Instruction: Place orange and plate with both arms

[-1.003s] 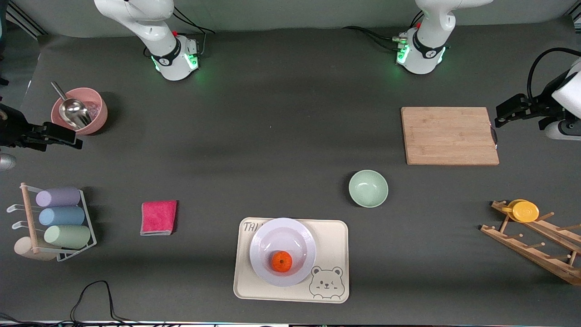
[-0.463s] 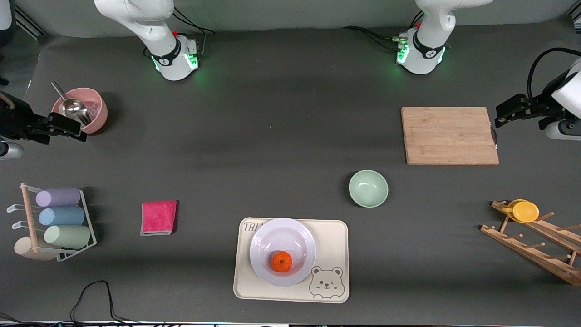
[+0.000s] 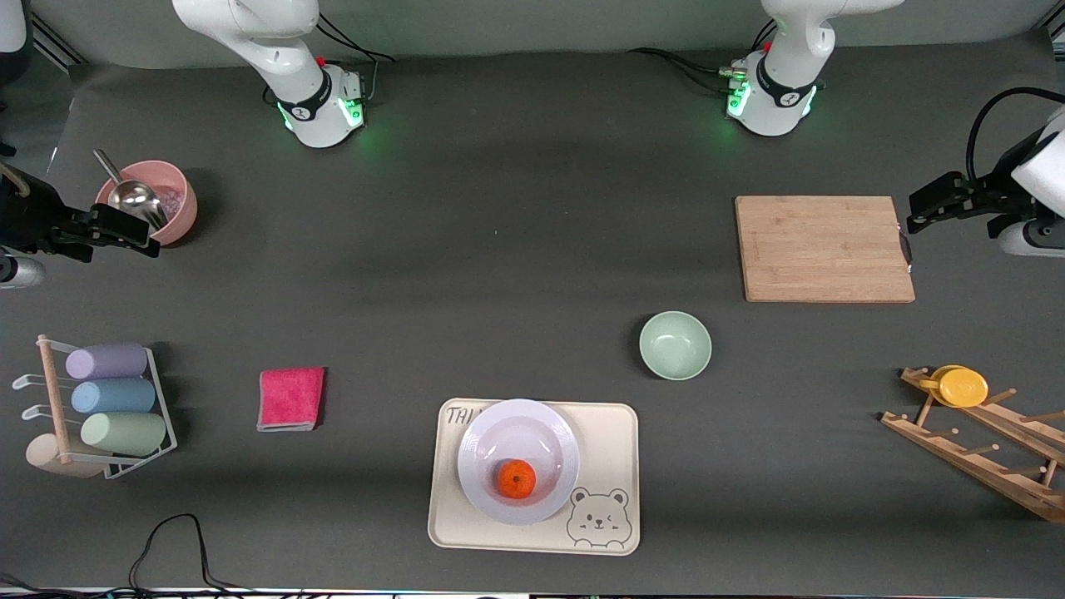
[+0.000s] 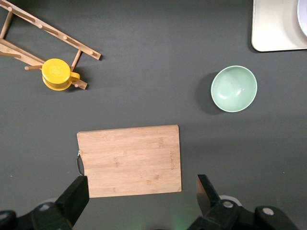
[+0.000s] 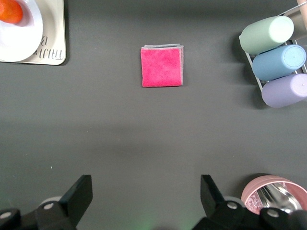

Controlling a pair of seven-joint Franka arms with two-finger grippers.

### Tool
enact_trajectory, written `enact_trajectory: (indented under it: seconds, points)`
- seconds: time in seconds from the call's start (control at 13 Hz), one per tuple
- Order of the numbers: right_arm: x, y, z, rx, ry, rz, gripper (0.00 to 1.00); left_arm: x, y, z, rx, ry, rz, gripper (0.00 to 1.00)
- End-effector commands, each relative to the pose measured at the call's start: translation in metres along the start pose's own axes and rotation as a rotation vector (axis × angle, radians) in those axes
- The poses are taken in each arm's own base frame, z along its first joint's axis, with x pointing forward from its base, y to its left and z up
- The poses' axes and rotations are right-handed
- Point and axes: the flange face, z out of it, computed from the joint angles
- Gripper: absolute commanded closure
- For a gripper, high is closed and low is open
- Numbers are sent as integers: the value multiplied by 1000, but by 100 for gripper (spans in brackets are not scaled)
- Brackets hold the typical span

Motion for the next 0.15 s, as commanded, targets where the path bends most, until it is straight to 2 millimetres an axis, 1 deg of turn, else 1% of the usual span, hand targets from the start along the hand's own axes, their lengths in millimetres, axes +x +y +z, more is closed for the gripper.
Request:
enact_trajectory:
  seconds: [0.0,0.08]
  points:
    - [-7,2,-4,-9,16,-9,0,-7,3,-8,-6,6,-3,0]
    - [-6,4,-4,-9,14,-6,0,-7,3,-8,-6,6,-3,0]
